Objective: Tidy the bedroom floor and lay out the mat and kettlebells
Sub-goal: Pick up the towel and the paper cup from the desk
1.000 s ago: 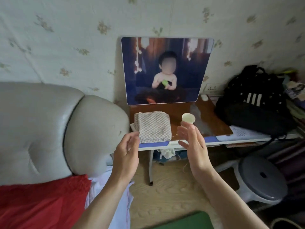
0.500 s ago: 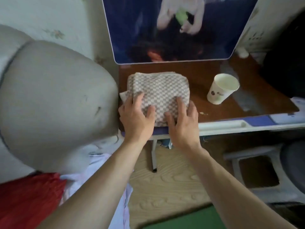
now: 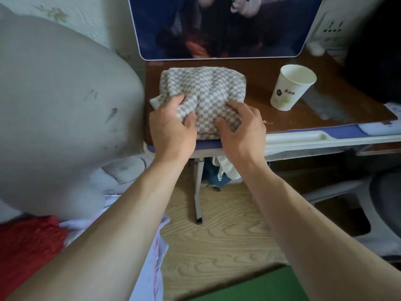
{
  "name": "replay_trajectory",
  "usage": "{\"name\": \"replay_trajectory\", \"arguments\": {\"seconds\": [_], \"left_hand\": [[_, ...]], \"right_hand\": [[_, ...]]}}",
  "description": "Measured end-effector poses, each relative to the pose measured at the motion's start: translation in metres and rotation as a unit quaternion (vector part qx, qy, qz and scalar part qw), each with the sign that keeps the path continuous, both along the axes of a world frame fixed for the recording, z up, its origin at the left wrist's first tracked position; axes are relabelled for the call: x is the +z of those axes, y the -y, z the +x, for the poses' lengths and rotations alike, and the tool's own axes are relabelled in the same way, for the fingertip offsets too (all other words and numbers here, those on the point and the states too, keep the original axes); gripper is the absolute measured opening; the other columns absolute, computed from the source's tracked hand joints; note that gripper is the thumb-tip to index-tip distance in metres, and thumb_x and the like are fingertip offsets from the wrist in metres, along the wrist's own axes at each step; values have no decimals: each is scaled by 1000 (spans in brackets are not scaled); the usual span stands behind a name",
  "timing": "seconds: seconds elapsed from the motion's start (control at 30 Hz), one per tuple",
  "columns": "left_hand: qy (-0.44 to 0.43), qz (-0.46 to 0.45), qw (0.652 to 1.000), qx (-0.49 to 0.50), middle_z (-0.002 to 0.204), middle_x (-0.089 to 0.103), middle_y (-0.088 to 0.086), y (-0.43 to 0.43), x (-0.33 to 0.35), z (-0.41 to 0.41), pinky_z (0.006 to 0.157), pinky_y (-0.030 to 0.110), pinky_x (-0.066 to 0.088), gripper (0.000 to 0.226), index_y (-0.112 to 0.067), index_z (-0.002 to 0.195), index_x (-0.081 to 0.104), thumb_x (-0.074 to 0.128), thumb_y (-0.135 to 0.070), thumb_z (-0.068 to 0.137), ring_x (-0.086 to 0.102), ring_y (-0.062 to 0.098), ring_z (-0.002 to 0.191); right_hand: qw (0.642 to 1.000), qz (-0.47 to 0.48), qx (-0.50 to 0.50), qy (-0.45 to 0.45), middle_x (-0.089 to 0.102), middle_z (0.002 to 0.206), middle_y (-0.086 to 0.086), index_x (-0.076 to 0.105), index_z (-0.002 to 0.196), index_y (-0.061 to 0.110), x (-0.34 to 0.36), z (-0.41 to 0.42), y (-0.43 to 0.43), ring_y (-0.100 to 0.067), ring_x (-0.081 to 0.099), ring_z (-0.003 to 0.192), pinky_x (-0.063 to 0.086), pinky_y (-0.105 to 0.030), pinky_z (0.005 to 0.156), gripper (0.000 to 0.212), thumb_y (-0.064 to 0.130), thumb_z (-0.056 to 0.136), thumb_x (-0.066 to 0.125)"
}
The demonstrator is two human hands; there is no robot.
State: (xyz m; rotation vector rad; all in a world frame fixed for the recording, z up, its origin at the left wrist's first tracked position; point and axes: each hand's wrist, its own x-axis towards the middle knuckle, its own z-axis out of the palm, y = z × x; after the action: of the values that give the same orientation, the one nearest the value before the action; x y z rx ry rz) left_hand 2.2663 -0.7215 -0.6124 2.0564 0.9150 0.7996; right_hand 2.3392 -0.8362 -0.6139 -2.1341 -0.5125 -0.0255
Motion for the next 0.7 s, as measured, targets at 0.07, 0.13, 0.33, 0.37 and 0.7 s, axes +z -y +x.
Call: {"name": "replay_trajectory", "arguments": {"seconds": [0.07,0.13,0.33,0.37,0.7], "left_hand": [[31,-26,999,-3,129,65,0,12,3,-12,102,24,46,42,-23,130,63,68,-19,89,59,18,119],[59,-45,997,-9,129,66,-1,28,4,-30,102,19,45,40,-21,129,64,68,-14,89,61,14,118],[138,-87,987,-7,121,68,-9,83,-20,-99,100,35,53,40,-22,122,68,68,-7,86,62,6,116],[140,-85,986,-2,121,69,-9,95,-25,-113,99,34,53,40,-23,121,69,69,-7,85,62,5,116],[116,-129,985,23,112,75,-5,189,-138,-231,86,23,52,38,-18,117,73,74,-6,82,65,15,100]], "right_hand": [[999,36,-10,-31,57,130,-1,59,133,23,3,-13,7,-13,56,113,47,-25,98,45,23,90,69],[996,66,-19,-53,61,126,0,61,130,25,4,-28,19,-14,59,111,52,-33,99,42,18,90,69],[991,112,-18,-64,62,123,9,66,120,28,-6,-97,78,-4,59,107,54,-32,96,40,5,87,67],[992,108,-19,-64,62,122,9,66,118,28,-10,-111,89,-4,58,108,52,-32,97,40,5,86,67],[993,61,-2,-97,58,112,17,67,112,32,-125,-216,184,14,51,102,41,-13,97,44,2,81,71]]}}
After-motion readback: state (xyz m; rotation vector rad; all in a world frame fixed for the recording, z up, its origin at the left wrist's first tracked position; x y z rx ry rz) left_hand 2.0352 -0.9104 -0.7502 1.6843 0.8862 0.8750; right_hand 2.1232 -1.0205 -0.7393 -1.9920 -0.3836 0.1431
